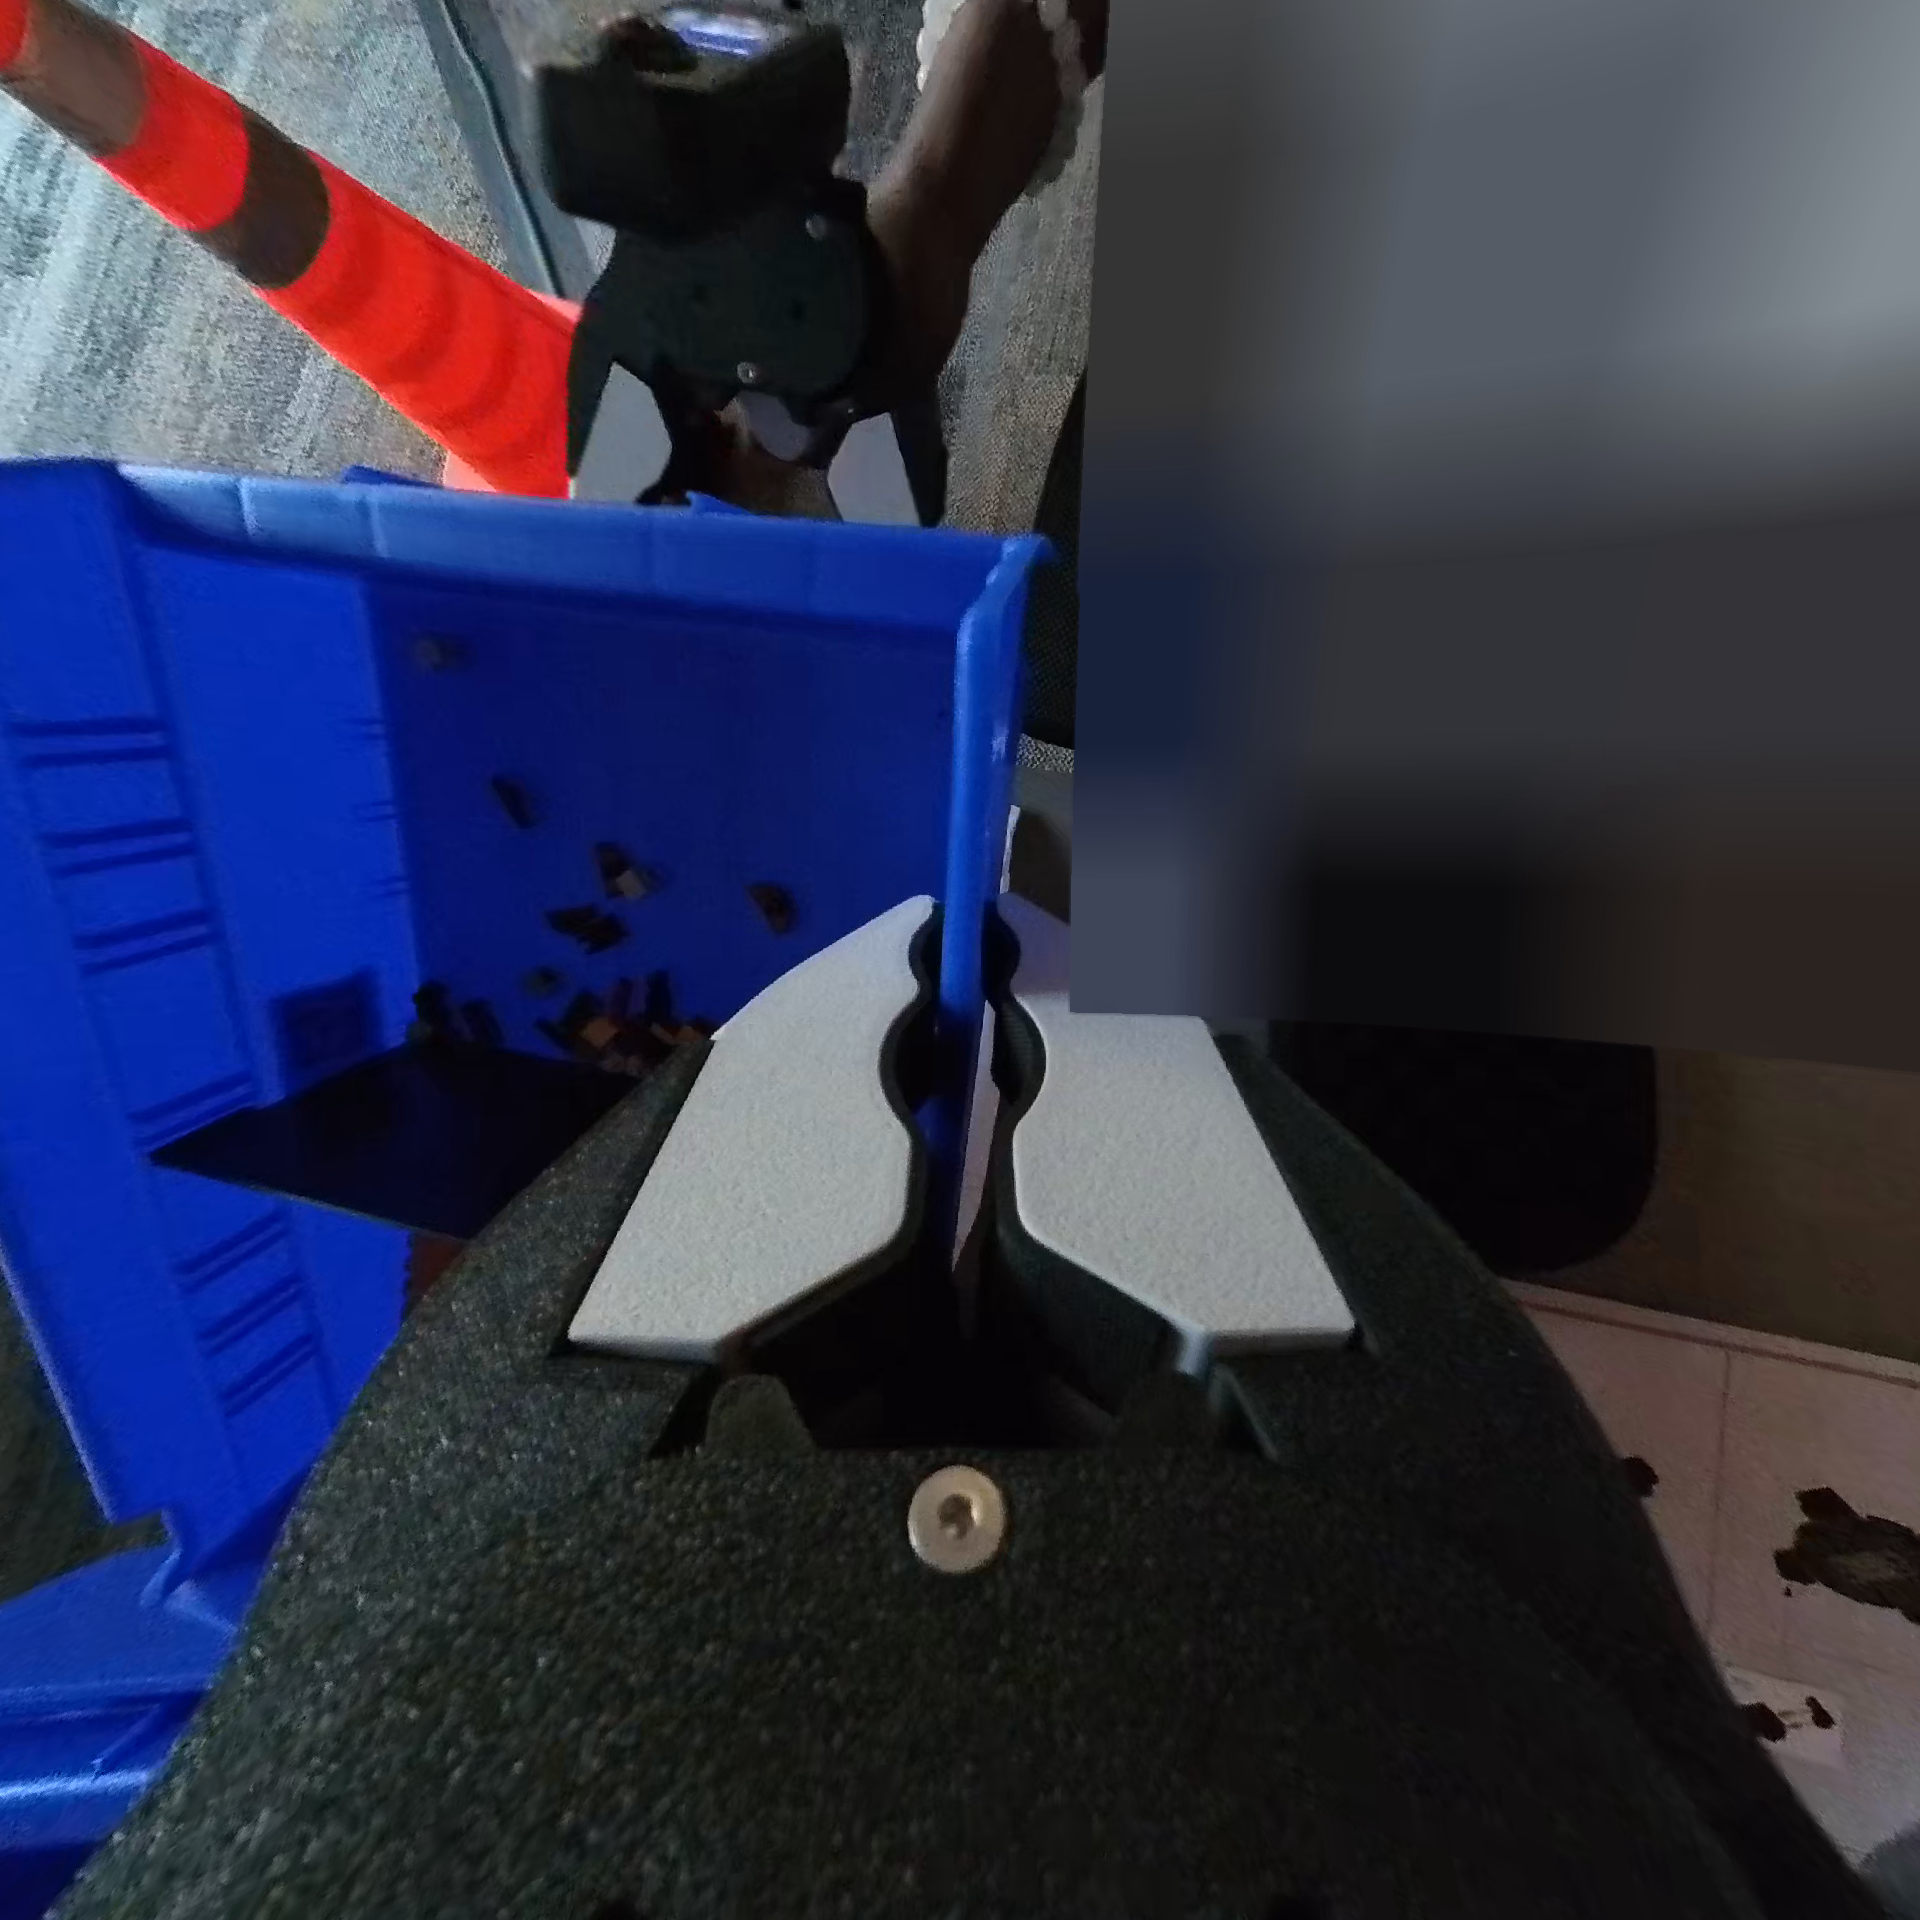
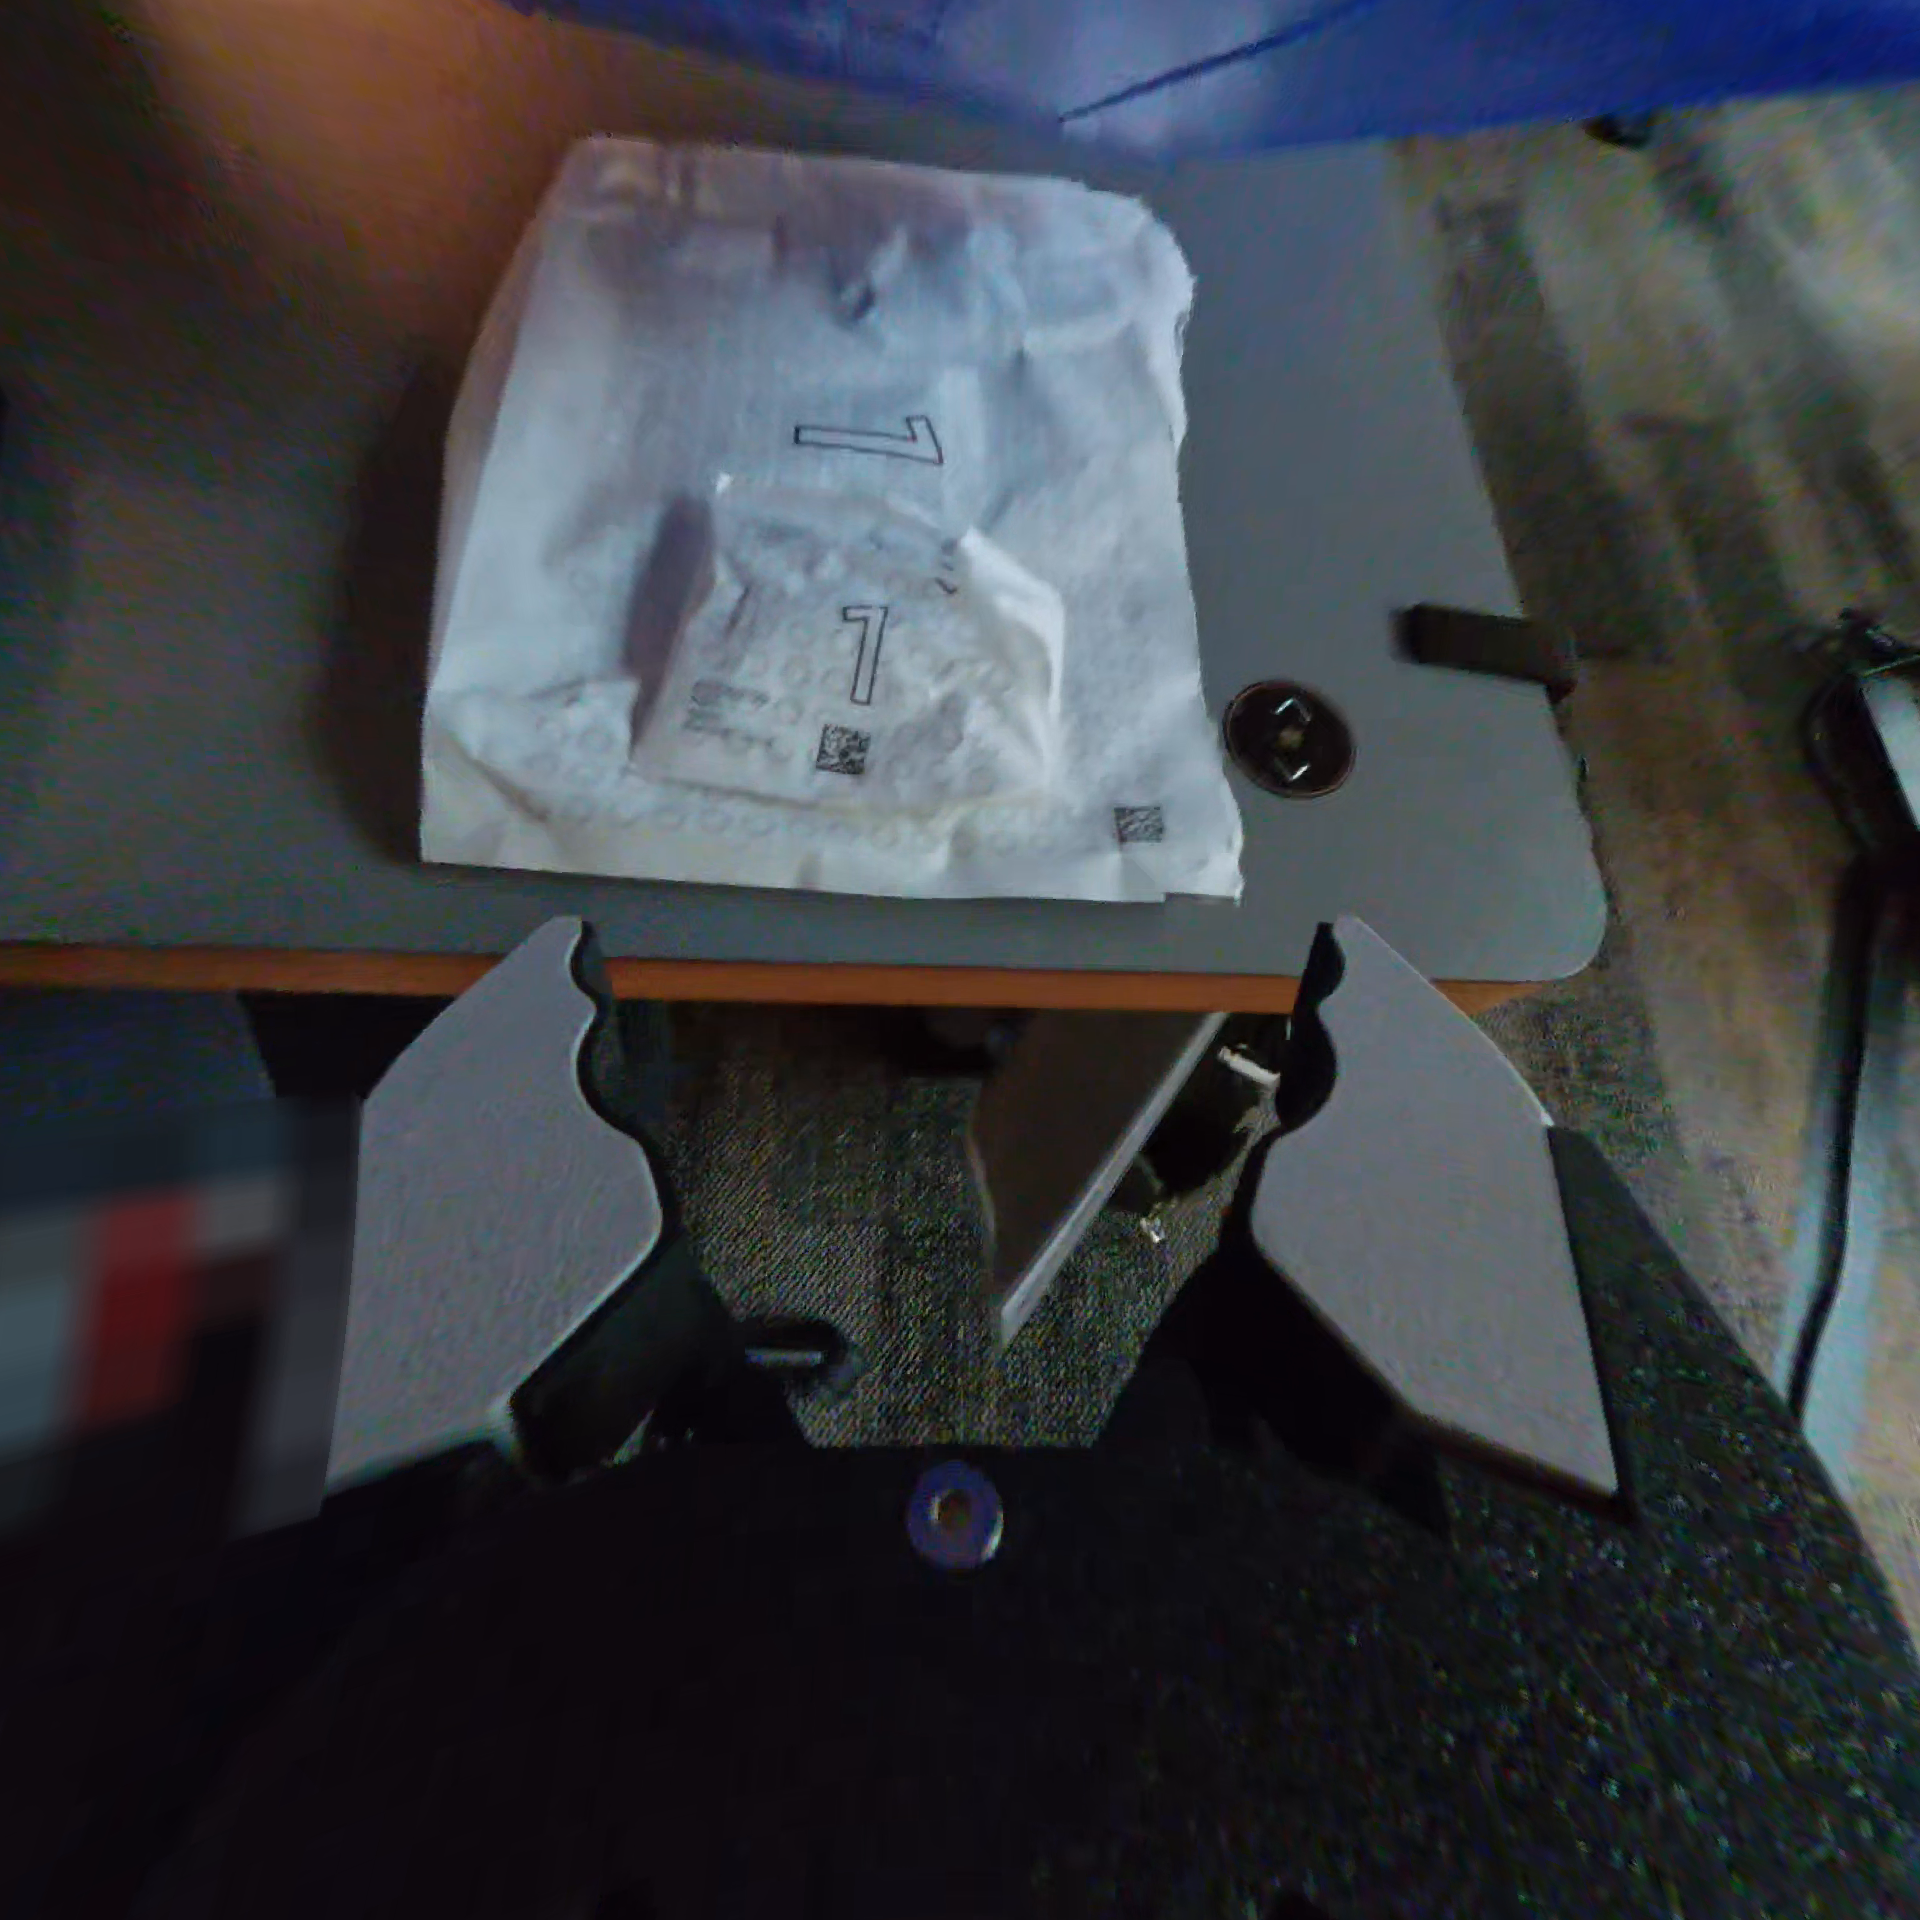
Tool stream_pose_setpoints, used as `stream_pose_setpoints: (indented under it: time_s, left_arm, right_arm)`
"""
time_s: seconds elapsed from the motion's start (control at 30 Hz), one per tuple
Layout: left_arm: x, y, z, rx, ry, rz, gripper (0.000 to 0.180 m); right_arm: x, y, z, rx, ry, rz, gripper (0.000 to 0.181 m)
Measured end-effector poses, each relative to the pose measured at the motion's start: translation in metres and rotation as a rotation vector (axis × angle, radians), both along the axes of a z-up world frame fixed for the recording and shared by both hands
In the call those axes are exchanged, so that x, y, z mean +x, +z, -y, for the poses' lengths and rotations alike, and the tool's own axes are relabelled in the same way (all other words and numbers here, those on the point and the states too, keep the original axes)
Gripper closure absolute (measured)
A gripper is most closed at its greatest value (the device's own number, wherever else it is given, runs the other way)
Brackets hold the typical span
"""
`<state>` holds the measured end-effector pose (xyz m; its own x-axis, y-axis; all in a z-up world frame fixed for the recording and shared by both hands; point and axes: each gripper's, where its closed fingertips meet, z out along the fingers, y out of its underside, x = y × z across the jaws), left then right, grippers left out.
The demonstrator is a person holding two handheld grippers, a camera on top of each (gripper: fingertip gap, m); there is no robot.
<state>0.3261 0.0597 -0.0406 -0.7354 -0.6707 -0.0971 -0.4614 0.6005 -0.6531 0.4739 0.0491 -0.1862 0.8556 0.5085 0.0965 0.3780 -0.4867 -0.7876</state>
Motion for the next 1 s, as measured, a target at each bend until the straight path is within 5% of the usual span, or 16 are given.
stream_pose_setpoints:
  time_s: [1.0]
  left_arm:
    - [-0.002, -0.004, 0.001, -0.011, -0.003, -0.006, 0.175]
  right_arm:
    - [-0.023, 0.026, 0.004, 0.093, -0.003, 0.023, 0.061]
